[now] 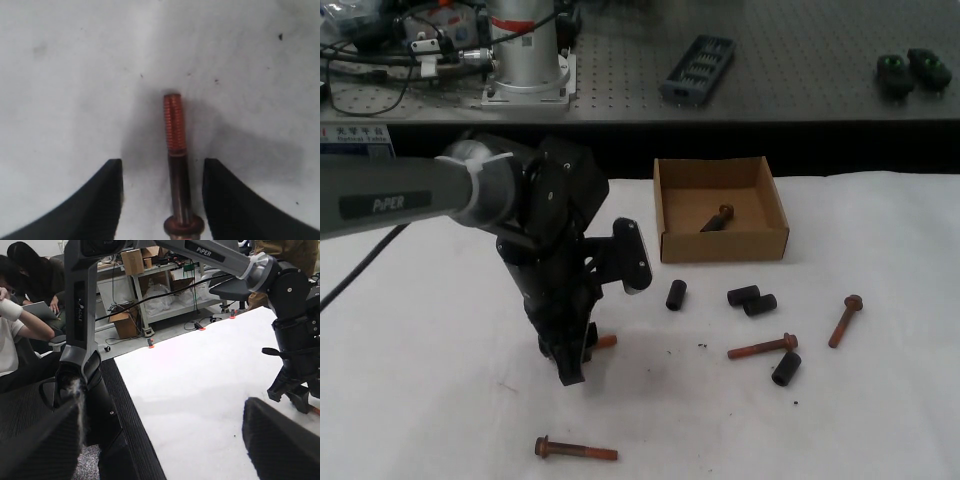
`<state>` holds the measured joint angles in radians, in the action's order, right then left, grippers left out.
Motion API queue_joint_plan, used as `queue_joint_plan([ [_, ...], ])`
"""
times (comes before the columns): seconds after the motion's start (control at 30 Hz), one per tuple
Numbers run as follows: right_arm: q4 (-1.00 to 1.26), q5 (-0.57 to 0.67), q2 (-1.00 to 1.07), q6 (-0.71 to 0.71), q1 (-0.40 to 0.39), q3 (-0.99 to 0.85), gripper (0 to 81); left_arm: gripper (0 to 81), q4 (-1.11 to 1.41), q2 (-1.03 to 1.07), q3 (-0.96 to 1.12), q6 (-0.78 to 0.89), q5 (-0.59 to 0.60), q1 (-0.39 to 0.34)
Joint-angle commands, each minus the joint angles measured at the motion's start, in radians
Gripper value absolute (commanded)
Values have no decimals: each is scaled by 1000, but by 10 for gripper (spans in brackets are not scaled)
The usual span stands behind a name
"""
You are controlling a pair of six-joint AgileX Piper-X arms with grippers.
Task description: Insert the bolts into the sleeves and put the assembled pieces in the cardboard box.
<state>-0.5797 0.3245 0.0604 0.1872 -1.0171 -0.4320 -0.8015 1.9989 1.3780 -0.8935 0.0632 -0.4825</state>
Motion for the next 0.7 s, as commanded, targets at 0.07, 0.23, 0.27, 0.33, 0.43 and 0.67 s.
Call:
queue_joint_plan([
  [0.07,4,0,-7,-1,5,-1,631,286,23,0,-7,-30,-6,6],
  [0.23,4,0,-7,-1,5,-1,631,279,22,17,-7,-22,-1,15],
  [0.27,4,0,-7,-1,5,-1,631,279,20,24,-7,-22,-1,17],
  [0.33,4,0,-7,3,5,-1,631,279,14,35,-7,-22,2,17],
  [0.43,4,0,-7,3,5,-1,631,278,7,50,-7,-19,6,17],
  [0.67,4,0,-7,3,5,-1,631,74,-32,63,-7,-26,33,17],
])
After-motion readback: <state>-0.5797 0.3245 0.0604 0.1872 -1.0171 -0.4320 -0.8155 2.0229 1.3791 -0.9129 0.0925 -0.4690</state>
